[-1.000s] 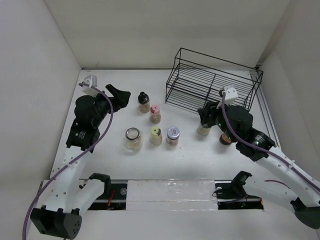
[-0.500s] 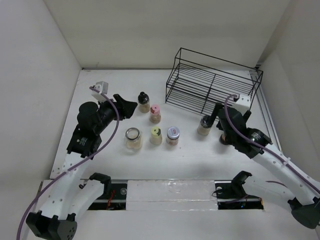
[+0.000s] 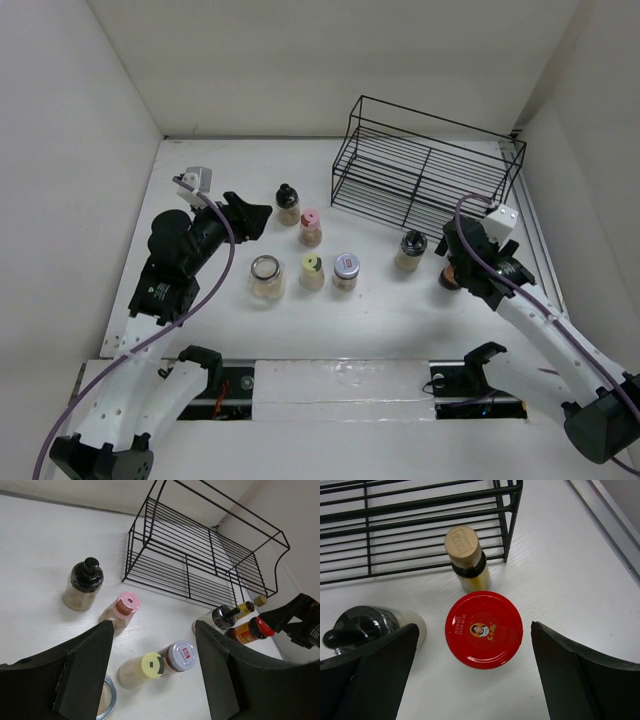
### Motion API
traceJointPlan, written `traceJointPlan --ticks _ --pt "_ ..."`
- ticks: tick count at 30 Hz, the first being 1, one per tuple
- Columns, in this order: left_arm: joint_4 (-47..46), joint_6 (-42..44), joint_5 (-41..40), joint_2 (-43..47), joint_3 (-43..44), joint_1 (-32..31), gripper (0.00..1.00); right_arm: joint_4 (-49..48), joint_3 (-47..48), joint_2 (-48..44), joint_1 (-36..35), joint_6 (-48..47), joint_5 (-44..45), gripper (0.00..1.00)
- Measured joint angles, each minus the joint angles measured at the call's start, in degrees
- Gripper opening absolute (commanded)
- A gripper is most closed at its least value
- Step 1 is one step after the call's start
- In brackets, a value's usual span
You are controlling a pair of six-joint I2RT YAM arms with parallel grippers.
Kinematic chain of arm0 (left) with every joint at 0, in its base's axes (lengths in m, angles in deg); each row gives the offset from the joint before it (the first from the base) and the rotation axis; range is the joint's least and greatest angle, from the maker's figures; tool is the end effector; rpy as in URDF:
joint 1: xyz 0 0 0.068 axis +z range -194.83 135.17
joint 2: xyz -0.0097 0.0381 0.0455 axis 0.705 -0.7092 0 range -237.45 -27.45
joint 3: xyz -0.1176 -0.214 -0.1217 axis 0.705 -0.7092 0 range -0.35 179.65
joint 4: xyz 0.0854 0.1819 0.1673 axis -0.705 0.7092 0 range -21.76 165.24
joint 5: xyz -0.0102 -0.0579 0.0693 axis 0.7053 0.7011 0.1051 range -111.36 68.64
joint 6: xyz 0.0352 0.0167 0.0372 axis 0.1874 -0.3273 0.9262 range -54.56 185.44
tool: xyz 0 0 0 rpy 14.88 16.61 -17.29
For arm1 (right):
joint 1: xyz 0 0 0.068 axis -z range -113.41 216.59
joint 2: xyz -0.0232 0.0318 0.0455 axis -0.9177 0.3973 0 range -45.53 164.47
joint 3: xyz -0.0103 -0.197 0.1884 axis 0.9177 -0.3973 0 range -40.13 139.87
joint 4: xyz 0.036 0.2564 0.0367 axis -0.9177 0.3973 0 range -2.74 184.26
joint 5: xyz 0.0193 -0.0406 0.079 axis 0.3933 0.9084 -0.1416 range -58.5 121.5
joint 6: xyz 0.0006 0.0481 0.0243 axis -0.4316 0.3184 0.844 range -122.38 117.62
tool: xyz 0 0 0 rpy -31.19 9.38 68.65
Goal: Organize the condiment bottles
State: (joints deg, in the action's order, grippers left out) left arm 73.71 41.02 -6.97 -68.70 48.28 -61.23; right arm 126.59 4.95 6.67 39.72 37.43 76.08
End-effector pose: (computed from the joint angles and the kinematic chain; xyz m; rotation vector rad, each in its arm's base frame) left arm 0.1559 -0.0552 0.3821 0.0949 1.5853 -0.7540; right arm 0.1693 0.0579 0.2793 0.5772 2.0440 -0.2575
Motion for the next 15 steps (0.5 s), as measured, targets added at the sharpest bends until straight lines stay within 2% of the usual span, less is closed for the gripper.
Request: traceJointPlan --ticks 10,13,15 --pt "0.0 0.0 0.7 -1.4 0.0 0.0 0.63 -6.3 -3.9 1.3 6.5 -5.4 -6.7 0.97" --pt "0.0 0.0 0.8 -1.4 0.0 0.0 0.61 -8.2 -4.1 1.3 7.8 -6.2 -8.7 0.88" --pt "0.0 0.0 1.0 -1.5 0.0 0.0 0.61 -9.6 -4.9 1.4 8.7 -6.8 -10.1 0.88"
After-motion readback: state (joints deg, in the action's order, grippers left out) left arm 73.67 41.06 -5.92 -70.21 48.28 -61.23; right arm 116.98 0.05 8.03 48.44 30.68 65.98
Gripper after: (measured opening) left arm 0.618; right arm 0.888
